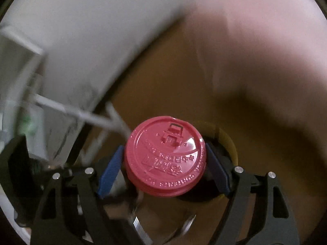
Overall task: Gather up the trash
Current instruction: 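Carry red lid and booklet to the black bin and open both tools, then move both open tools back to the desk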
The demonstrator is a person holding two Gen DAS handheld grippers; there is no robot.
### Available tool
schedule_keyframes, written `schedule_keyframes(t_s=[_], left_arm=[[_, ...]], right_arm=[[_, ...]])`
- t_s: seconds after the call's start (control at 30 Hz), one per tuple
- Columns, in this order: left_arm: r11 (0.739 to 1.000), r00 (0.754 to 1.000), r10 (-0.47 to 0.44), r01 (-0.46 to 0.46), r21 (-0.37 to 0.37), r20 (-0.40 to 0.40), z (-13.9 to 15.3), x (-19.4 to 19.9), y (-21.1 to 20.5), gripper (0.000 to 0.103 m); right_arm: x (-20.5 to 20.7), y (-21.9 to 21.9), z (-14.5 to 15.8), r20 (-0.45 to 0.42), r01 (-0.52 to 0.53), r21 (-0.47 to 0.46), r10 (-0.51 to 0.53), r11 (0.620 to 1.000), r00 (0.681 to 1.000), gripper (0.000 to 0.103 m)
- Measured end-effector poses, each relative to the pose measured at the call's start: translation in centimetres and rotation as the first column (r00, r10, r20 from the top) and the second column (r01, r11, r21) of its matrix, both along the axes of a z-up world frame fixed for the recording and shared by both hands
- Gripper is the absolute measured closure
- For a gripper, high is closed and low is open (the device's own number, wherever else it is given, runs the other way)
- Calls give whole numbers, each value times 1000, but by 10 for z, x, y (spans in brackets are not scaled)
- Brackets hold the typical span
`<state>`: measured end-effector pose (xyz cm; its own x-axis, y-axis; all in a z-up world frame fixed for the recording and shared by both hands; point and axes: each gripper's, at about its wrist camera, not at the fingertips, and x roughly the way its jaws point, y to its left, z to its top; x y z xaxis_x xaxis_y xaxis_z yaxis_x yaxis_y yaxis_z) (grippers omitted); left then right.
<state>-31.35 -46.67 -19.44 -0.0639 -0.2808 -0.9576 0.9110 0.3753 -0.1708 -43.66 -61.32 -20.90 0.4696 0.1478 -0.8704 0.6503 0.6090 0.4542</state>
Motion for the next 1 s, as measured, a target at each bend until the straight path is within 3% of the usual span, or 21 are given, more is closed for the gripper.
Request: schedule_keyframes(t_s=[0.03,0.1,0.2,0.33,0.4,0.43,0.47,0.57,0.63,0.73,0.87,0.93,1.0], left_arm=[[1000,1000,4,-4,28,0,-13,0,-5,46],[998,999,25,-24,52,-24,-27,2,-12,46],[998,999,27,-24,60,-43,-37,2,-16,46],[998,998,13,-10,59,-55,-41,-3,-16,46],[999,996,-7,12,48,-93,-43,-7,-20,44],[999,994,-11,15,41,-112,-43,-10,-21,29],[1000,993,-5,9,26,-122,-42,-12,-20,8],[998,997,-14,10,-54,-69,-29,-21,-15,6],[994,999,-41,42,-99,7,-14,-27,-9,6],[975,978,-63,102,-195,197,29,-38,3,6],[921,955,-37,147,-361,293,104,-45,34,6],[883,950,-3,150,-444,313,145,-42,58,6],[828,936,52,154,-539,347,186,-37,92,6]], right_arm=[[-1,0,-27,-58,-5,28,7,1000,998,26],[-1,1,-48,-96,-17,34,20,999,995,26],[-2,-3,-56,-67,1,69,4,998,998,26],[1,-6,-53,-86,-3,48,7,999,996,25],[-1,-7,-52,-91,4,52,1,999,996,15],[1,-8,-53,-100,2,62,4,998,995,7],[1,-8,-53,-108,2,68,5,998,994,7],[2,-21,-48,-179,32,7,-31,999,983,7],[-1,-25,-39,-262,43,-72,-61,996,963,7],[-3,-23,-5,-293,35,-333,-138,942,946,7],[-1,-9,56,-193,58,-550,-194,833,962,7],[7,6,88,-127,48,-612,-158,789,979,7],[20,34,132,-11,47,-687,-75,725,997,7]])
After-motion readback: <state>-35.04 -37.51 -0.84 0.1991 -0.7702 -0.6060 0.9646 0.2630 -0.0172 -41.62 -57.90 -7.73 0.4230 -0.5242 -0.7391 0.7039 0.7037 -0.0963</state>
